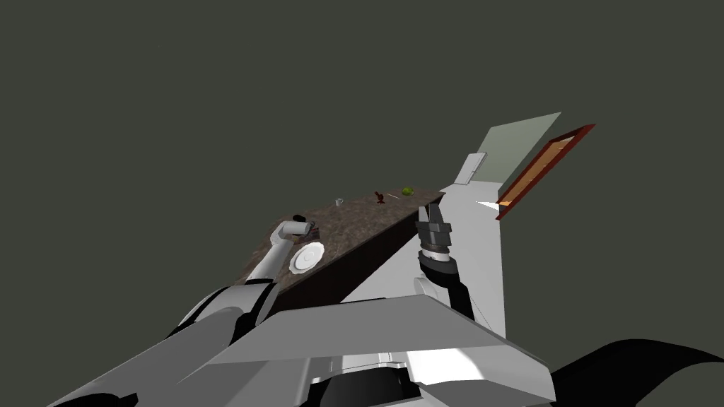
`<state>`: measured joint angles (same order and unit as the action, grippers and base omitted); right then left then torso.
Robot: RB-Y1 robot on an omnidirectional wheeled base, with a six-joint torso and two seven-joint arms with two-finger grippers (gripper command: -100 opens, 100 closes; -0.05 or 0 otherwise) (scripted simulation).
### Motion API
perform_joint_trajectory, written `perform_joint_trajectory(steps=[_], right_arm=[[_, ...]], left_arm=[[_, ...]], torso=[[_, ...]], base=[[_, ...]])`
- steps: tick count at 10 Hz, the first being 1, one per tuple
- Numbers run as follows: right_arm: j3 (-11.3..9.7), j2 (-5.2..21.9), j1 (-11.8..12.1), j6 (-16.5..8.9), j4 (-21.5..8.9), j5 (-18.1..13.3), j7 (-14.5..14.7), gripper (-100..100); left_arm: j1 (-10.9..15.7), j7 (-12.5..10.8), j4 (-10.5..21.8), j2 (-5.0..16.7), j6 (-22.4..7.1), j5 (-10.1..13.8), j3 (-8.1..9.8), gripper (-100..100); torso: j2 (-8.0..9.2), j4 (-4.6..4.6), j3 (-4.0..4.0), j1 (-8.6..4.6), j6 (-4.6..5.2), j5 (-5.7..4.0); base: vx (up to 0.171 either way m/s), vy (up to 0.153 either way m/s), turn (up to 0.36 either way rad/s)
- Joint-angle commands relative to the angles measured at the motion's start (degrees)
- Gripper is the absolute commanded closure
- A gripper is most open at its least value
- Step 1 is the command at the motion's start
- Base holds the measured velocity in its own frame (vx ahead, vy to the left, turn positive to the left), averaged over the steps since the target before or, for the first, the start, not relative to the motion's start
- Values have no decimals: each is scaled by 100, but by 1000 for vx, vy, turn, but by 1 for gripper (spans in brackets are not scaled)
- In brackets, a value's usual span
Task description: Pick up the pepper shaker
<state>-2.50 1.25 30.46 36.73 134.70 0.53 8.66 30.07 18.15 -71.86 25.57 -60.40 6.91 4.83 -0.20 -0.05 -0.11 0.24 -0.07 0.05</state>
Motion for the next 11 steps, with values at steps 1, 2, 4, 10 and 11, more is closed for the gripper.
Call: perform_joint_trajectory(steps=[1, 2, 4, 10, 11], right_arm=[[0, 0, 0, 0, 0, 0, 0, 0], [0, 0, 0, 0, 0, 0, 0, 0], [-1, 0, -1, 0, 0, 0, 0, 0], [0, -1, 0, 0, 0, 0, 0, 0], [0, -1, 0, 0, 0, 0, 0, 0]], left_arm=[[0, 0, 0, 0, 0, 0, 0, -100], [8, 10, 7, 5, -20, -2, -2, 0], [29, -136, 200, 3, 97, -140, 45, -100], [32, -296, 388, -3, 200, -301, 93, 100], [35, -285, 387, -8, 197, -299, 85, 100]], torso=[[0, 0, 0, 0, 0, 0], [8, 0, 3, -9, -1, -1], [22, 4, 12, -10, 4, -2], [-5, -2, -4, -17, 9, 2], [-3, 0, -2, -19, -2, 2]], base=[[26, 32, -16], [4, 6, 2], [-16, 52, -189], [-20, 32, -86], [0, 0, 0]])
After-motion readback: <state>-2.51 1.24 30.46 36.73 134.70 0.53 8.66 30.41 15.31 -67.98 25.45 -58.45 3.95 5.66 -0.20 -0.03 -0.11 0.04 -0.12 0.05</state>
